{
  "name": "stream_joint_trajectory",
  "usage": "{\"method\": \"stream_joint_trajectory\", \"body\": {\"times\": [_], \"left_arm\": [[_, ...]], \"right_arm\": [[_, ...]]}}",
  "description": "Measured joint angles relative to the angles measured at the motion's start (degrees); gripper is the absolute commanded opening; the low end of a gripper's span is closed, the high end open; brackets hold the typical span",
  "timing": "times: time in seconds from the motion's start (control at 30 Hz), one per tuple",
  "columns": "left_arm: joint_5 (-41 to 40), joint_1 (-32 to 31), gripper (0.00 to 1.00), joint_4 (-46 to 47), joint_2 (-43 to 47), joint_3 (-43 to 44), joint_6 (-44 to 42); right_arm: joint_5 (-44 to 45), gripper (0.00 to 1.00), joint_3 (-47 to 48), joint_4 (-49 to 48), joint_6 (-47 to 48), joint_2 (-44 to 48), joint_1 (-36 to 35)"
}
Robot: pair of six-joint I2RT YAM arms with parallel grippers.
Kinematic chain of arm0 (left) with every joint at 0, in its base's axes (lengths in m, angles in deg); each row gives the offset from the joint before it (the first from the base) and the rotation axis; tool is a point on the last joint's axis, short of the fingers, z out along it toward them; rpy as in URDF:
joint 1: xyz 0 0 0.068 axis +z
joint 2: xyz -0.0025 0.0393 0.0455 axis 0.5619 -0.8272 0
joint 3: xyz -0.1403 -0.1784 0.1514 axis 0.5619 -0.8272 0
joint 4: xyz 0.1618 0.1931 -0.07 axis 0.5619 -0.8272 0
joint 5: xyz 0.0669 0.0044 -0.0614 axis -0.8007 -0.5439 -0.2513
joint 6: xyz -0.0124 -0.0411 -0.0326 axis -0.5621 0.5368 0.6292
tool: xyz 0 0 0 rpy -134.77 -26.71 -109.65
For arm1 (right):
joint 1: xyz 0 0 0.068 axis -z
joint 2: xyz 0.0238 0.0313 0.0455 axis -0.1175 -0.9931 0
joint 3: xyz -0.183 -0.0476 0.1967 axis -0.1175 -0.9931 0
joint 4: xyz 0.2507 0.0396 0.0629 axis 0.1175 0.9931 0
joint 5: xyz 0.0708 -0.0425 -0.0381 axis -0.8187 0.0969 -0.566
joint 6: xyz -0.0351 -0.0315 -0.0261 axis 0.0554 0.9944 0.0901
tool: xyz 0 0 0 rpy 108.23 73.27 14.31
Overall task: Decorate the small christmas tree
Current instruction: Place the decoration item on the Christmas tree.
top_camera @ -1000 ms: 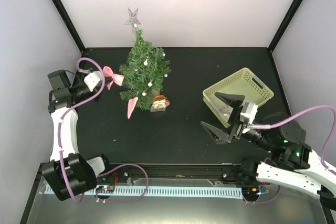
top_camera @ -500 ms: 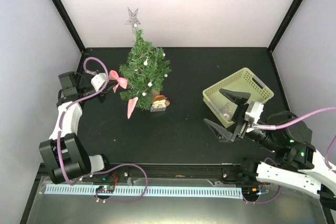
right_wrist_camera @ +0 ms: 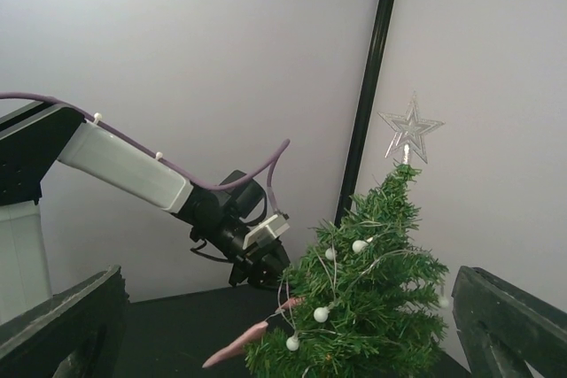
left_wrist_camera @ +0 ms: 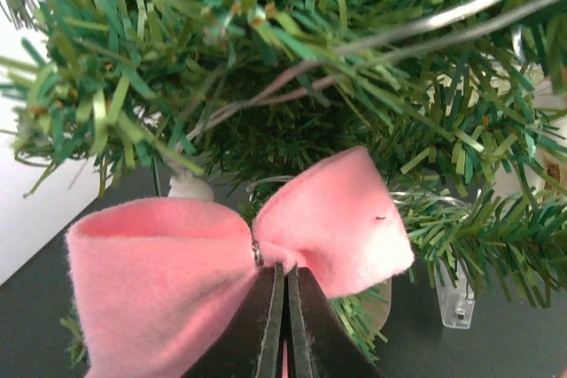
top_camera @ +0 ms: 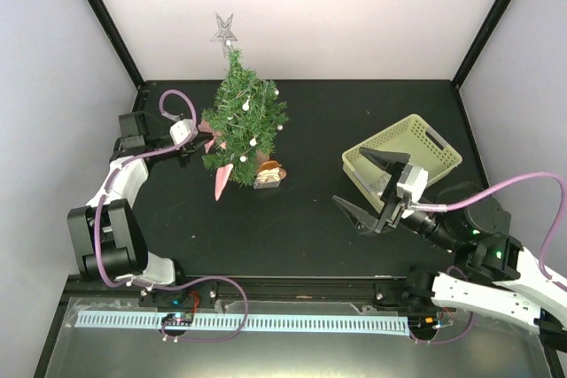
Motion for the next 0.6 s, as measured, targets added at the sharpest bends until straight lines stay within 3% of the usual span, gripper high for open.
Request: {"method": "stream_joint_trajectory", "body": {"times": [0.6], "left_arm": [[-0.31,-3.96,0.04,-0.76,-4.26,4.61,-2.21]], "right_arm": [[0.52,1.00,-0.33,-1.60,-1.99,-1.16,0.00]]}}
